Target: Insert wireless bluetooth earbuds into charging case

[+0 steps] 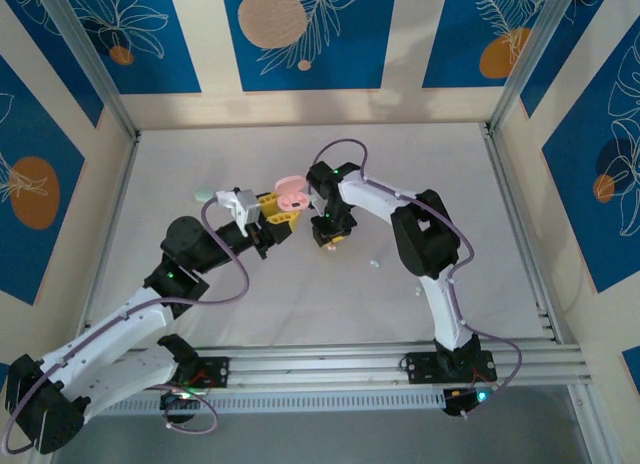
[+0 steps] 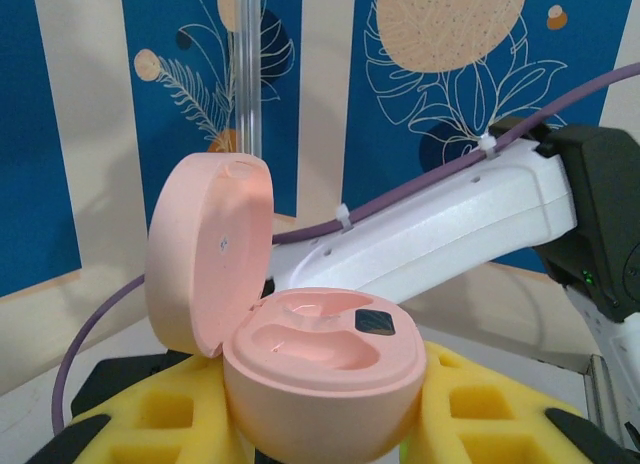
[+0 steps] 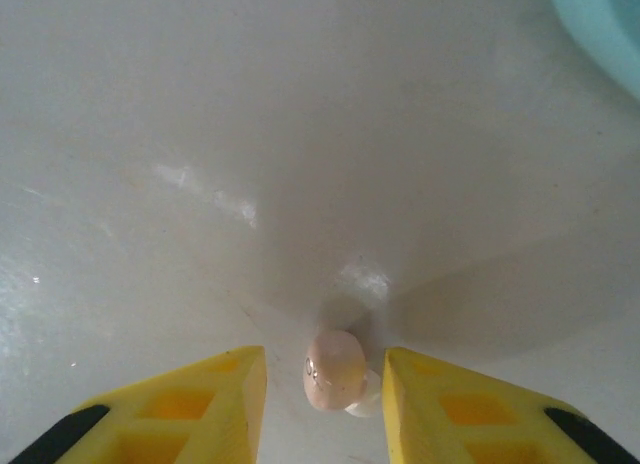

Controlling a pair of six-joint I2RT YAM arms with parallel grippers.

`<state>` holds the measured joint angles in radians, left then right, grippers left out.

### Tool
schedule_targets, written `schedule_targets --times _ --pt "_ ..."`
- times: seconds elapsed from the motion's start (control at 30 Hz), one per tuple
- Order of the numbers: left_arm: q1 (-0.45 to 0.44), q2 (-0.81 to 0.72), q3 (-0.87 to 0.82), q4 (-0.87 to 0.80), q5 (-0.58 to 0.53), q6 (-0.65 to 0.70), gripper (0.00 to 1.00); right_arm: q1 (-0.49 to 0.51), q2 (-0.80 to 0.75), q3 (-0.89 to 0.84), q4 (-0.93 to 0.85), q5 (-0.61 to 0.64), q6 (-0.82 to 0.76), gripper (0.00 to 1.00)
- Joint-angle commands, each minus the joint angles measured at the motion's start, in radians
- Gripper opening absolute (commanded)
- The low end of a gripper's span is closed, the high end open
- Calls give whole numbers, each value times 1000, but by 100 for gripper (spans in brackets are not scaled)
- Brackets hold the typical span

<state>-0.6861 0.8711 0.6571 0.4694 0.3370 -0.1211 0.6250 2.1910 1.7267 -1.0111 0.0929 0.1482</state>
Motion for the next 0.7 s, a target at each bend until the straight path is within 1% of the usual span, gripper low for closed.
schedule_targets --times 0.0,0.17,0.67 --pt "-13 -24 4 3 -16 7 32 6 26 42 -43 34 -25 36" --pt "-13 -23 4 2 -15 8 32 9 52 69 -63 33 -37 33" --pt "-12 -21 0 5 -18 5 32 24 89 87 -111 21 -33 30"
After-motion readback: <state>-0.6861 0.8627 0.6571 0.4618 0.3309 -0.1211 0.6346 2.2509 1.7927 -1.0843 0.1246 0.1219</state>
